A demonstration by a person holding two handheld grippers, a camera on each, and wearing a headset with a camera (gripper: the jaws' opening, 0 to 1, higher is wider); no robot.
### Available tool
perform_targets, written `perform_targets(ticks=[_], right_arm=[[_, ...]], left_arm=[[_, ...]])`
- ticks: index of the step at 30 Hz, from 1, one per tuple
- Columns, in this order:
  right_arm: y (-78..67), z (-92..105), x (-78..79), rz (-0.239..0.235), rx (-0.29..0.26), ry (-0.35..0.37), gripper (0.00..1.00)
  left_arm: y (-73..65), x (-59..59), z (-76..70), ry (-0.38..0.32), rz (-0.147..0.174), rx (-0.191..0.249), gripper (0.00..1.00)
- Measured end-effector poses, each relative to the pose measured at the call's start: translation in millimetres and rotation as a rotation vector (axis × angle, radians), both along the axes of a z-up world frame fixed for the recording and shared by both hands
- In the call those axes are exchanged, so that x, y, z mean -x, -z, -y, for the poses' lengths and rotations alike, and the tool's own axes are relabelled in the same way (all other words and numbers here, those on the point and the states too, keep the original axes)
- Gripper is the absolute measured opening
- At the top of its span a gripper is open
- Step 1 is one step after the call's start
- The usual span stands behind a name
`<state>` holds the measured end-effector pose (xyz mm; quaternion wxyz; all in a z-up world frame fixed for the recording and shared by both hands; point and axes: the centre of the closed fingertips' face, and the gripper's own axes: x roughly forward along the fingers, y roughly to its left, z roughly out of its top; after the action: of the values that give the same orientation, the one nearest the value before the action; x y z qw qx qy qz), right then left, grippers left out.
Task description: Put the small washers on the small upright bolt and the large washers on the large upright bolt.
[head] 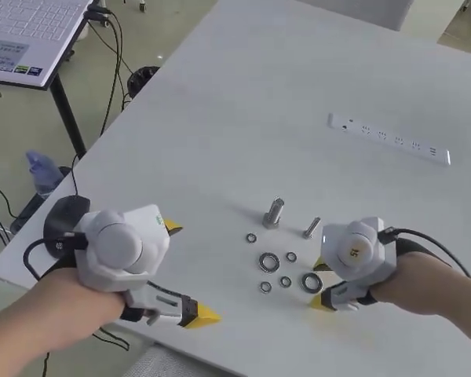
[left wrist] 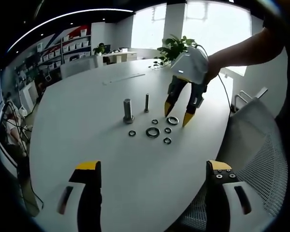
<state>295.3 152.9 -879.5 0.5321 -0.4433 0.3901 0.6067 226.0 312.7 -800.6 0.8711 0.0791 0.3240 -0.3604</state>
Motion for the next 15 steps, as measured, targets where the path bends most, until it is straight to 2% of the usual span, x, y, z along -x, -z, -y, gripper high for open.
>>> perform_targets(ticks=[6,9,15], right_arm=[[-0.1,-0.7,-1.8,0.004,0.022,0.004,0.36],[-0.3,-1.6,-0.6,0.012,0.042,-0.014,0.3],[-0.7,-1.8,-2.6,0.019,0.078,-0.039,0.25]], left_arm=[[0.4,1.1,0.2,-0.003,-0.005,0.013,0.88],[1.6,3.6,-0.7,-0.007,-0.015,0.009,0.87],[0.5,2.7,-1.9,-0.014,-0.01,0.019,0.85]])
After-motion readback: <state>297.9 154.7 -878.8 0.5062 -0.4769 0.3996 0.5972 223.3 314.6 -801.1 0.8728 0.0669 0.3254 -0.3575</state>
